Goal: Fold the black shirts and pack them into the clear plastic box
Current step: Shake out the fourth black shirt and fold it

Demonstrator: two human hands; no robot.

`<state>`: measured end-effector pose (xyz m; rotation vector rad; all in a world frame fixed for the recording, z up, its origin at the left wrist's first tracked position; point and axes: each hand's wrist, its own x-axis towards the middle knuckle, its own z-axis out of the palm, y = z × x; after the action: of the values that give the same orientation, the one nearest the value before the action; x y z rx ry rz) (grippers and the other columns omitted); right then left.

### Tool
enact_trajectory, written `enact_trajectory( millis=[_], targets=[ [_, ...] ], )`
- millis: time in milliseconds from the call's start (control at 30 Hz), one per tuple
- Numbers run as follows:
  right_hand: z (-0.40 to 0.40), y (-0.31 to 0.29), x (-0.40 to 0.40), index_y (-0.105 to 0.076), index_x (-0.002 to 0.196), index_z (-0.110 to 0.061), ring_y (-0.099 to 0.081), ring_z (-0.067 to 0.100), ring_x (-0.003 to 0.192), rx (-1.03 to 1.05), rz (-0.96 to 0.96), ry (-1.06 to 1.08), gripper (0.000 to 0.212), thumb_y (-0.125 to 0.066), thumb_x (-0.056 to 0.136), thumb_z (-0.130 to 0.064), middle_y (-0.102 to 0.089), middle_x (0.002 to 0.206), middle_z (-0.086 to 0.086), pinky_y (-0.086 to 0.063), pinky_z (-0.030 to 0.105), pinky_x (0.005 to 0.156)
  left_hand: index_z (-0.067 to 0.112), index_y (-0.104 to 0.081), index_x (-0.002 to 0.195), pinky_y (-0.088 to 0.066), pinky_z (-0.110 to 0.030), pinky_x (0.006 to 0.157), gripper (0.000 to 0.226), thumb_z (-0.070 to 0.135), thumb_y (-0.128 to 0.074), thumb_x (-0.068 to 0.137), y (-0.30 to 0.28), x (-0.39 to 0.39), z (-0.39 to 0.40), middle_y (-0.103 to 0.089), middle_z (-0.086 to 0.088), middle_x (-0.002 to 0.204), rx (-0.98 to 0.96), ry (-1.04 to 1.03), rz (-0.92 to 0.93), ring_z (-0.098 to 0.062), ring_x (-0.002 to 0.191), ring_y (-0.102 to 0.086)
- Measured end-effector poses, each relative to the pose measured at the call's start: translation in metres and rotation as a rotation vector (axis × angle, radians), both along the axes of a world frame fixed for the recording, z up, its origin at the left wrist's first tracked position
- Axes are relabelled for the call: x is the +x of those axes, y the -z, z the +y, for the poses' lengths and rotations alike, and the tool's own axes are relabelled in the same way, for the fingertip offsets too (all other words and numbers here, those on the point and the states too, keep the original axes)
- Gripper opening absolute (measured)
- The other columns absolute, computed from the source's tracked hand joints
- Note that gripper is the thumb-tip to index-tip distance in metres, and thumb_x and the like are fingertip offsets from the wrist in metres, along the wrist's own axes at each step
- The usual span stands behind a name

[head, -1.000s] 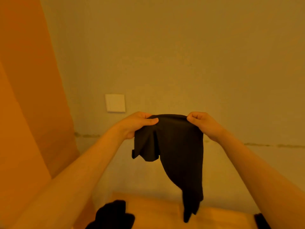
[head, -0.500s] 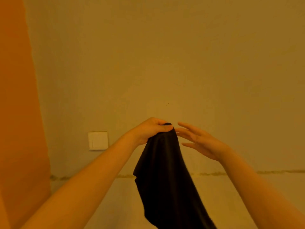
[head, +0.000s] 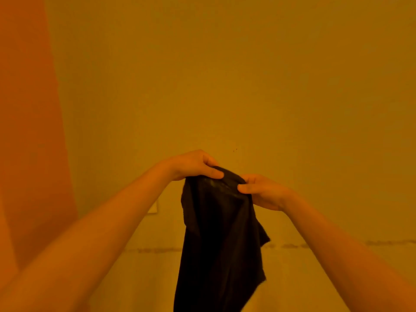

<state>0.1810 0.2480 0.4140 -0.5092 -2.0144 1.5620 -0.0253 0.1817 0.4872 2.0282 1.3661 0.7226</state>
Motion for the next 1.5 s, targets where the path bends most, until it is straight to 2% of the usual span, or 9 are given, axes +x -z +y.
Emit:
enact_trajectory(
  millis=[100,233,300,400,867,1067,1233,1333,1500],
  targets=[
    [0.003,-0.005,0.018,-0.067,0.095,-0.007,-0.068,0.012,0.084,0.090,-0.189,0.078,0.077,-0.089,0.037,-0.052,-0.072,0.089,0.001,-0.052,0.024,0.078,0.023,-0.068,0.058,-0.044,-0.012,0.055,0.025,0.015,-0.069,0.081,-0.004,-0.034,-0.005,-0.063,0.013,0.055,0.026,-0.091,0.205,0.002,0.054,-0.057],
    [0.009,-0.018,0.045,-0.068,0.088,-0.008,-0.068,0.011,0.081,0.128,-0.296,0.170,0.073,-0.086,0.037,-0.057,-0.073,0.085,0.001,-0.052,0.020,0.072,0.017,-0.068,0.071,-0.044,-0.021,0.064,0.014,0.018,-0.065,0.084,-0.003,-0.074,-0.011,-0.065,0.009,0.062,0.072,-0.211,0.241,0.000,0.057,-0.058],
    [0.009,-0.026,0.053,-0.068,0.089,-0.006,-0.067,0.009,0.078,0.178,-0.324,0.255,0.067,-0.084,0.046,-0.054,-0.072,0.083,0.001,-0.051,0.021,0.072,0.016,-0.069,0.075,-0.046,-0.022,0.067,0.013,0.019,-0.063,0.087,0.002,-0.083,-0.012,-0.067,0.007,0.067,0.101,-0.255,0.173,-0.001,0.061,-0.061],
    [0.009,-0.035,0.062,-0.067,0.080,-0.009,-0.063,0.002,0.064,0.304,-0.301,0.432,0.014,-0.067,0.083,-0.023,-0.067,0.076,0.002,-0.048,0.023,0.070,0.022,-0.067,0.082,-0.048,-0.018,0.064,0.015,0.011,-0.059,0.089,0.014,-0.087,-0.015,-0.069,0.009,0.067,0.134,-0.248,-0.057,0.000,0.063,-0.063],
    [-0.012,-0.051,0.076,-0.066,0.083,-0.013,-0.063,-0.003,0.060,0.368,0.002,0.564,0.021,-0.050,0.090,0.000,-0.069,0.063,-0.012,-0.049,0.012,0.056,0.022,-0.073,0.062,-0.051,-0.016,0.047,0.034,0.005,-0.058,0.087,0.013,-0.069,-0.024,-0.067,0.003,0.057,0.211,-0.265,-0.546,-0.004,0.051,-0.062],
    [-0.018,-0.057,0.082,-0.060,0.068,-0.013,-0.055,-0.002,0.051,0.403,-0.184,0.527,0.027,-0.050,0.093,-0.011,-0.060,0.054,-0.010,-0.042,0.016,0.052,0.039,-0.072,0.062,-0.040,-0.008,0.057,0.035,0.008,-0.071,0.079,0.016,-0.069,-0.025,-0.058,0.016,0.059,0.263,-0.168,-0.066,0.005,0.056,-0.053],
    [-0.026,-0.066,0.087,-0.060,0.045,-0.019,-0.046,-0.003,0.042,0.428,-0.364,0.399,0.039,-0.066,0.080,-0.006,-0.051,0.044,-0.010,-0.036,0.012,0.045,0.038,-0.070,0.069,-0.040,-0.009,0.066,0.026,0.014,-0.072,0.079,0.013,-0.063,-0.029,-0.057,0.018,0.066,0.125,-0.057,0.210,0.006,0.061,-0.054],
    [-0.028,-0.074,0.093,-0.066,0.048,-0.018,-0.051,0.001,0.044,0.425,-0.452,0.391,0.012,-0.074,0.055,-0.024,-0.057,0.048,-0.008,-0.039,0.013,0.044,0.030,-0.072,0.089,-0.050,-0.012,0.070,0.020,0.016,-0.075,0.075,0.011,-0.066,-0.030,-0.071,0.016,0.084,0.056,-0.029,0.136,0.000,0.080,-0.066],
    [-0.023,-0.082,0.106,-0.075,0.062,-0.018,-0.064,0.008,0.054,0.331,-0.584,0.288,0.058,-0.087,0.019,-0.055,-0.069,0.060,0.000,-0.048,0.018,0.047,0.026,-0.076,0.067,-0.051,-0.016,0.061,0.022,0.012,-0.067,0.081,0.012,-0.069,-0.024,-0.071,0.006,0.074,0.090,0.008,-0.151,-0.006,0.071,-0.067]
  ],
)
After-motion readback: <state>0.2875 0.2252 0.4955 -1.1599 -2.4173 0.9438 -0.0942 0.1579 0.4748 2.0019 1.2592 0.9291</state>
